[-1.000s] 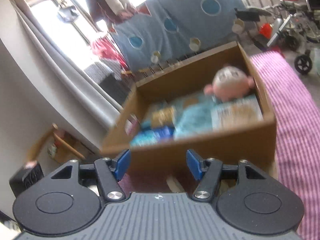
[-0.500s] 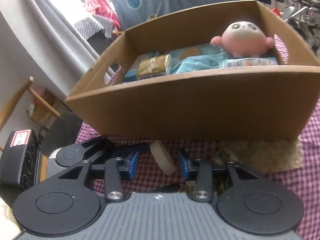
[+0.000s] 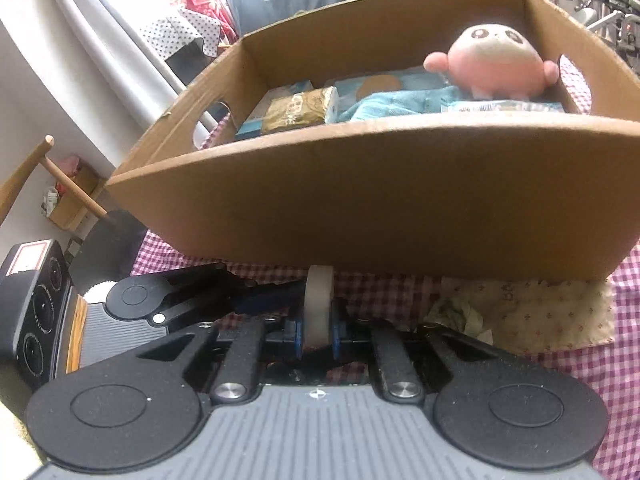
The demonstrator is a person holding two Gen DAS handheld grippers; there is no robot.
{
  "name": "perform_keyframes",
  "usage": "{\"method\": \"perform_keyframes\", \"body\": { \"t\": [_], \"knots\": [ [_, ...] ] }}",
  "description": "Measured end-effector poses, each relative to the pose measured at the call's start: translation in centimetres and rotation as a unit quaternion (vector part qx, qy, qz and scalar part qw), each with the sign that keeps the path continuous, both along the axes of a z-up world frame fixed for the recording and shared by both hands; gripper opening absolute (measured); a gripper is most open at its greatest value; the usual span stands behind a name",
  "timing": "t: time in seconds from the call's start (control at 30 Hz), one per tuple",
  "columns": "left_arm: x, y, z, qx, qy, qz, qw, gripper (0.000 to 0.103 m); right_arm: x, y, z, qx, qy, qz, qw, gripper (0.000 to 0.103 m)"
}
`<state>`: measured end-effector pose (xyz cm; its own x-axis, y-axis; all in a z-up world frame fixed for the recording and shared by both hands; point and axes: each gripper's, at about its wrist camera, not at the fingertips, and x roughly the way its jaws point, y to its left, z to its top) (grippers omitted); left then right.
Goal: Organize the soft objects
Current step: 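Move the right gripper to the white tape roll and grasp it, then carry the tape roll into the box and release it onto the blue pack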
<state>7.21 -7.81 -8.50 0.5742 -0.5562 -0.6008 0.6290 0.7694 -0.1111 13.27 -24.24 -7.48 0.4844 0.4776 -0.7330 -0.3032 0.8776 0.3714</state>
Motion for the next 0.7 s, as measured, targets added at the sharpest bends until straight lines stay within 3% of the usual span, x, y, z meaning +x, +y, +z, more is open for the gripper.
{"method": "perform_keyframes", "body": {
  "t": [0.2,0.4,0.57,0.7],
  "knots": [
    [-3.3,1.1,4.4,0.007,-0.029,-0.003,0.9996,0.046,-2.3,-0.2,3.7,0.017,-0.013,0.015,1.0,0.014],
    [-6.1,2.8,11.3,0.009,-0.099,0.01,0.995,0.047,-5.0,0.4,10.9,0.039,-0.084,0.059,0.994,0.014],
    [-4.2,3.8,14.5,-0.001,-0.118,0.029,0.9926,0.047,-3.2,1.2,14.6,0.051,-0.127,0.087,0.987,0.014],
    [-1.1,4.1,14.9,0.004,-0.106,0.047,0.9933,0.047,0.8,1.9,15.3,0.057,-0.113,0.098,0.987,0.014]
  ]
}}
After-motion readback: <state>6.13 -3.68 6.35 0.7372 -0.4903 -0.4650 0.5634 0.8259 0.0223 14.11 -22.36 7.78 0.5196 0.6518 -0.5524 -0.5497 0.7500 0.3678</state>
